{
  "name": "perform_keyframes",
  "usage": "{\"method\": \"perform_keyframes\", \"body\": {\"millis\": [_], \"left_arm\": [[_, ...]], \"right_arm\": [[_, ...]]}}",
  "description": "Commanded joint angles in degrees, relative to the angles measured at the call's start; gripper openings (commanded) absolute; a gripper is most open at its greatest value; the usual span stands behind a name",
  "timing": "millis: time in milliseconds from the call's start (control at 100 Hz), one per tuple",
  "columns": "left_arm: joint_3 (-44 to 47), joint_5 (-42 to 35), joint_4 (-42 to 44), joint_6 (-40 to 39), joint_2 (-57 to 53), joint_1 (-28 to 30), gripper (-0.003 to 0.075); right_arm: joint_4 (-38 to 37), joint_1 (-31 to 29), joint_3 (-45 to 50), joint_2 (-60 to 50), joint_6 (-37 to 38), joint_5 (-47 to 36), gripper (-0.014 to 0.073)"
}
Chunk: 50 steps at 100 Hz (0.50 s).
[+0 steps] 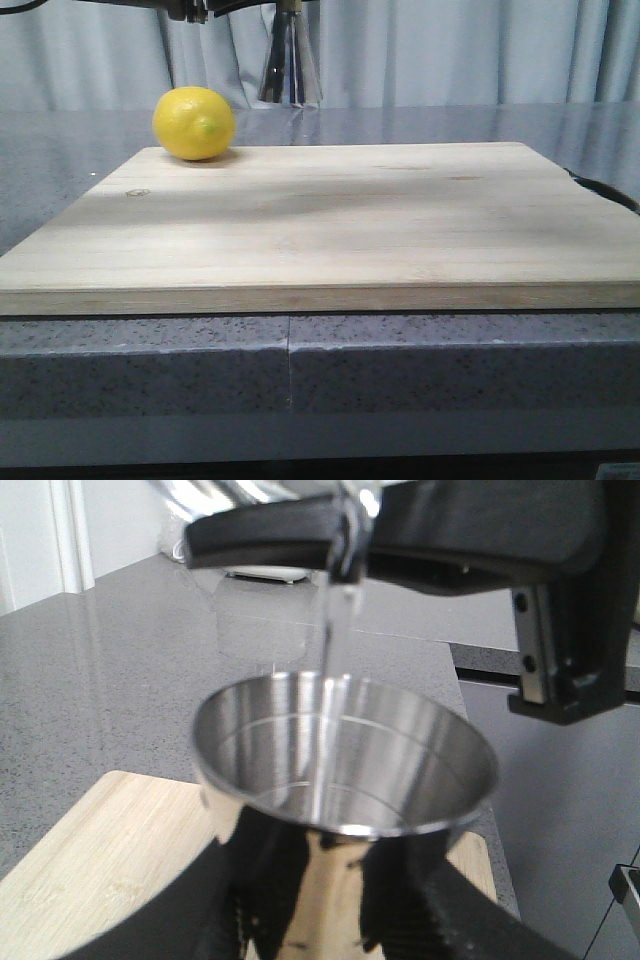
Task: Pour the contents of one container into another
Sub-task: 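Lift the beaker with the right gripper and bring it over the jigger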
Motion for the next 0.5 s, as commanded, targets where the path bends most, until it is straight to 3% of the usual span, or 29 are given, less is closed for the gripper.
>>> {"method": "perform_keyframes", "body": {"millis": [0,490], "left_arm": [[-1.45,4.33,-4.69,-0.18,-2.94,0.3,0.0237],[-1.45,4.33,-4.69,-0.18,-2.94,0.3,0.0237]], "right_arm": [[-2.2,-0.02,-2.12,-1.59,-0.25,-2.05,0.0324],[-5.37,-0.02,-2.12,-1.59,-0.25,-2.05,0.0324]]}}
